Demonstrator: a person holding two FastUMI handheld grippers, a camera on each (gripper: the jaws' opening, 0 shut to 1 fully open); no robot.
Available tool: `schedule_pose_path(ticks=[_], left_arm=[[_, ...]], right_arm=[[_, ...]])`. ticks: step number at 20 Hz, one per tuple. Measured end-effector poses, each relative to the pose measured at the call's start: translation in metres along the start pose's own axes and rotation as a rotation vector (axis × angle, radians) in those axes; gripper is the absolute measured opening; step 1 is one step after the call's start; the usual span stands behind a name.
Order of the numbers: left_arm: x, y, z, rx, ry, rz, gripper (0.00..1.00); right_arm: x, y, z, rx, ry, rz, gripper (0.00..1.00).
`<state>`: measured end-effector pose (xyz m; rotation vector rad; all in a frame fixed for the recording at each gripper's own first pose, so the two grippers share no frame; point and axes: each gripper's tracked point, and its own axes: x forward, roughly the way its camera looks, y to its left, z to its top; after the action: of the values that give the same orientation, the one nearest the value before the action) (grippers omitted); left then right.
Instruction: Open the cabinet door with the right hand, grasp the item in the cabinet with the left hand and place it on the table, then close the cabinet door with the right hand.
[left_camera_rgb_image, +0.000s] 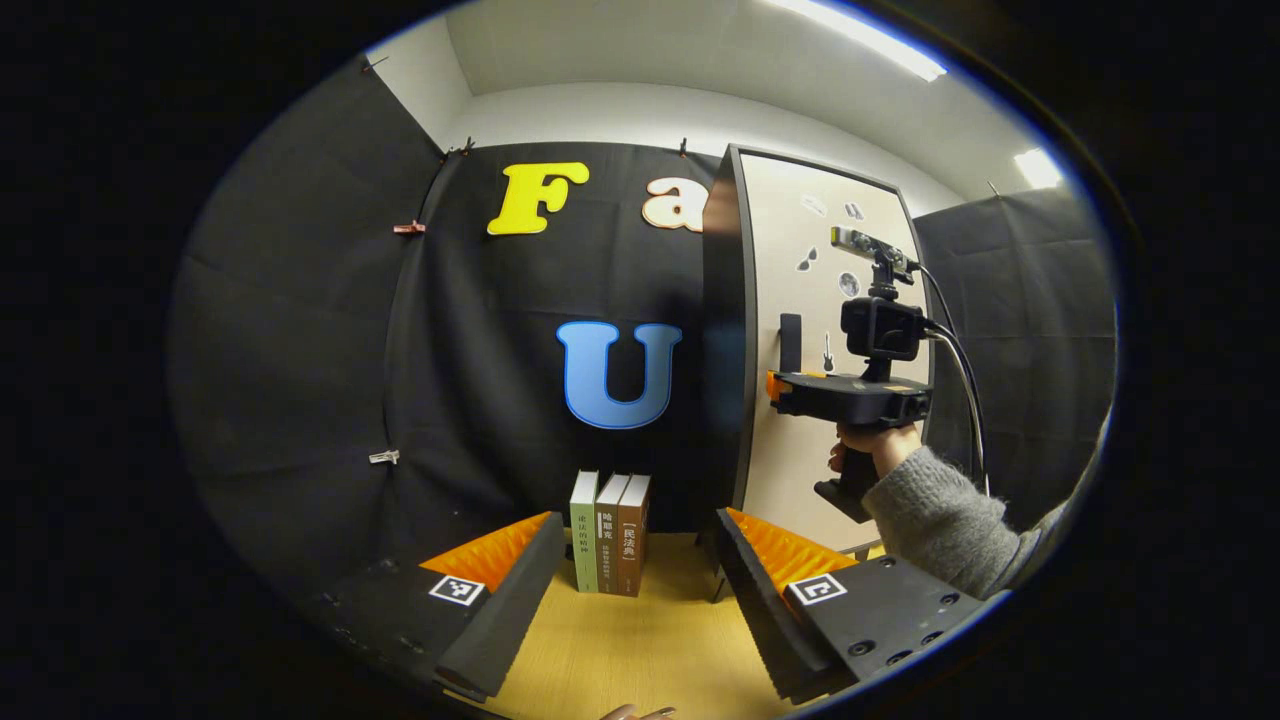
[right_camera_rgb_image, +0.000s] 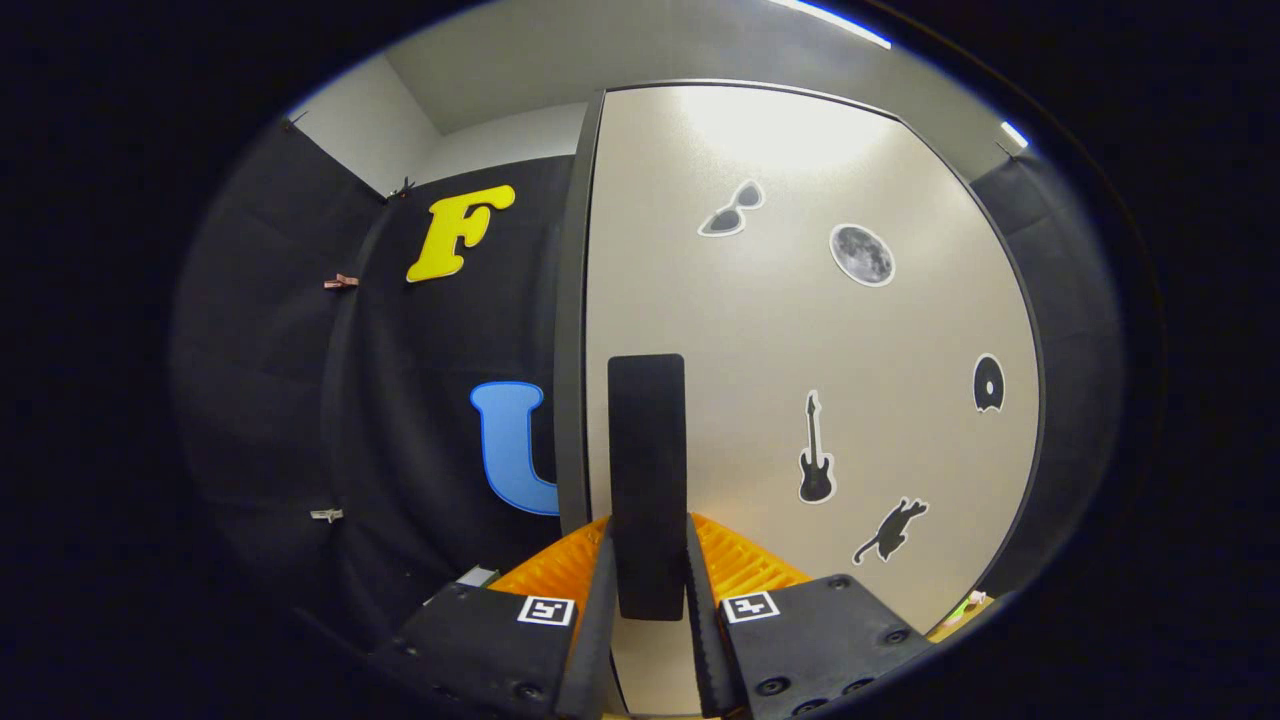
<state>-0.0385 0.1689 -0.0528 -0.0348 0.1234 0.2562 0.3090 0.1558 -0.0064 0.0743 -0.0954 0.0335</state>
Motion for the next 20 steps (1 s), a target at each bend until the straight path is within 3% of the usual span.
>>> schedule_pose_path(ticks=[1, 2, 4, 5, 7, 20], left_arm=[[-0.002, 0.001, 0.001, 0.001, -0.001, 0.003, 0.95], [-0.004, 0.002, 0.000, 0.003, -0.002, 0.006, 0.95], [-0.011, 0.004, 0.002, 0.001, -0.005, 0.014, 0.95], [-0.016, 0.004, 0.003, -0.004, -0.011, 0.015, 0.95], [-0.026, 0.005, 0.009, -0.015, -0.025, 0.022, 0.95], [-0.057, -0.024, 0.021, -0.024, -0.066, -0.010, 0.95]], right_arm=[[0.001, 0.001, -0.001, 0.002, 0.006, -0.002, 0.27], [0.001, 0.000, -0.002, 0.013, 0.018, -0.003, 0.31], [0.000, -0.001, -0.003, 0.019, 0.033, 0.001, 0.22], [-0.002, -0.001, -0.003, 0.014, 0.045, 0.005, 0.22], [-0.005, 0.000, -0.002, 0.012, 0.048, 0.010, 0.06], [-0.081, -0.006, 0.011, -0.007, 0.096, 0.143, 0.06]])
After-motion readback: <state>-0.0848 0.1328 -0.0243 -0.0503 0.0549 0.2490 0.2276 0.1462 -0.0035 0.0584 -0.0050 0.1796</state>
